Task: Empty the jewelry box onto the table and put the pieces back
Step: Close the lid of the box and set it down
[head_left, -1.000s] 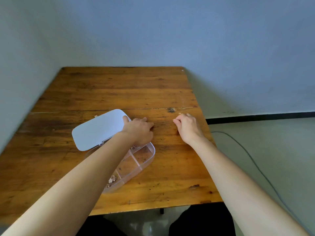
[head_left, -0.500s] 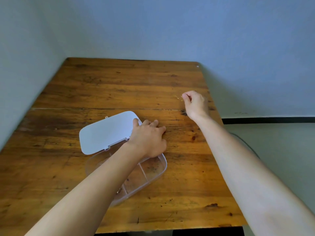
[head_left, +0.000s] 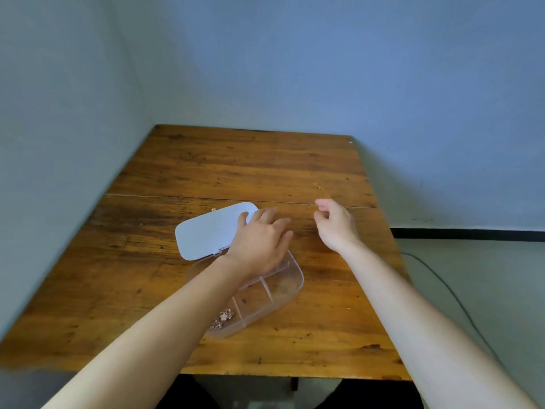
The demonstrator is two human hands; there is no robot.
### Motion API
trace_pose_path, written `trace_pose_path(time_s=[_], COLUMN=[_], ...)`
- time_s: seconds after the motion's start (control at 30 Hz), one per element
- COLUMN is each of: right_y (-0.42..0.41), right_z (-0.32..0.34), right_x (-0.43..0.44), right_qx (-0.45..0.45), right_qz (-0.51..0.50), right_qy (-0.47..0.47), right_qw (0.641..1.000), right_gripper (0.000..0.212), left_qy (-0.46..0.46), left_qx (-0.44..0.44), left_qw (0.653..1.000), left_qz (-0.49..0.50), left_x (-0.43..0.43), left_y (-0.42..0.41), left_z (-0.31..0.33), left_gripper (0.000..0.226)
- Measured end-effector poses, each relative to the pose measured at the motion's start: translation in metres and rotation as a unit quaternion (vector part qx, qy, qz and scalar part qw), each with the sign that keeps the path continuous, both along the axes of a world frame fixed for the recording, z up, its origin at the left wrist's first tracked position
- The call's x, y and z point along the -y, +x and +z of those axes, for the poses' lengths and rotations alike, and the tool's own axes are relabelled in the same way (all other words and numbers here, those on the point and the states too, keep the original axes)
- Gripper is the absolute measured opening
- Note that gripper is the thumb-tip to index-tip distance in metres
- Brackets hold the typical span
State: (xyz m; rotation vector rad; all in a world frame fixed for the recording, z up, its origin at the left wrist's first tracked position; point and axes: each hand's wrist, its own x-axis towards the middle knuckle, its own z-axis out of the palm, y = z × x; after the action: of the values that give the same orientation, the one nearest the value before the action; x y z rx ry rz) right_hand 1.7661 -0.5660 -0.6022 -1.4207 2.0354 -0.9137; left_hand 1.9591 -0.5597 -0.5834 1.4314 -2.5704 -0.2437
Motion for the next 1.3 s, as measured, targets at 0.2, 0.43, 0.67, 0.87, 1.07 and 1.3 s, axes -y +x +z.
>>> trace_pose_path(time_s=[0.2,0.43,0.67,0.87,1.07,1.3], right_y=[0.055,0.079,0.094,0.102,0.098,0.085], right_z=[0.004,-0.002,-0.01,-0.012,-0.016,-0.018], right_x=[-0.05,-0.086,-0.096,-0.093,-0.098,-0.112], right_qx=[0.164,0.073,0.024,0.03,0.112,0.288], right_qz=[0.05,0.083,0.002,-0.03,-0.023,-0.034], right_qy=[-0.014,0.031,0.002,0.005,-0.021,-0.046], right_qw=[0.985,0.993,1.0,0.999,0.993,0.956], right_gripper=[0.037,0.053,0.038,0.037,0.042,0.069], left_qy=[-0.023,0.18,0.203,0.12,-0.012,-0.049], left_qx=[-0.118,-0.404,-0.565,-0.581,-0.528,-0.469], left_qw=[0.969,0.79,0.63,0.66,0.791,0.868], left_qz=[0.215,0.425,0.493,0.462,0.31,0.156], left_x=[-0.01,-0.022,-0.017,-0.017,-0.046,-0.097], left_y=[0.075,0.111,0.109,0.112,0.118,0.125], left_z=[0.002,-0.003,0.008,0.019,0.024,-0.005], left_gripper=[0.05,0.065,0.058,0.036,0.023,0.04])
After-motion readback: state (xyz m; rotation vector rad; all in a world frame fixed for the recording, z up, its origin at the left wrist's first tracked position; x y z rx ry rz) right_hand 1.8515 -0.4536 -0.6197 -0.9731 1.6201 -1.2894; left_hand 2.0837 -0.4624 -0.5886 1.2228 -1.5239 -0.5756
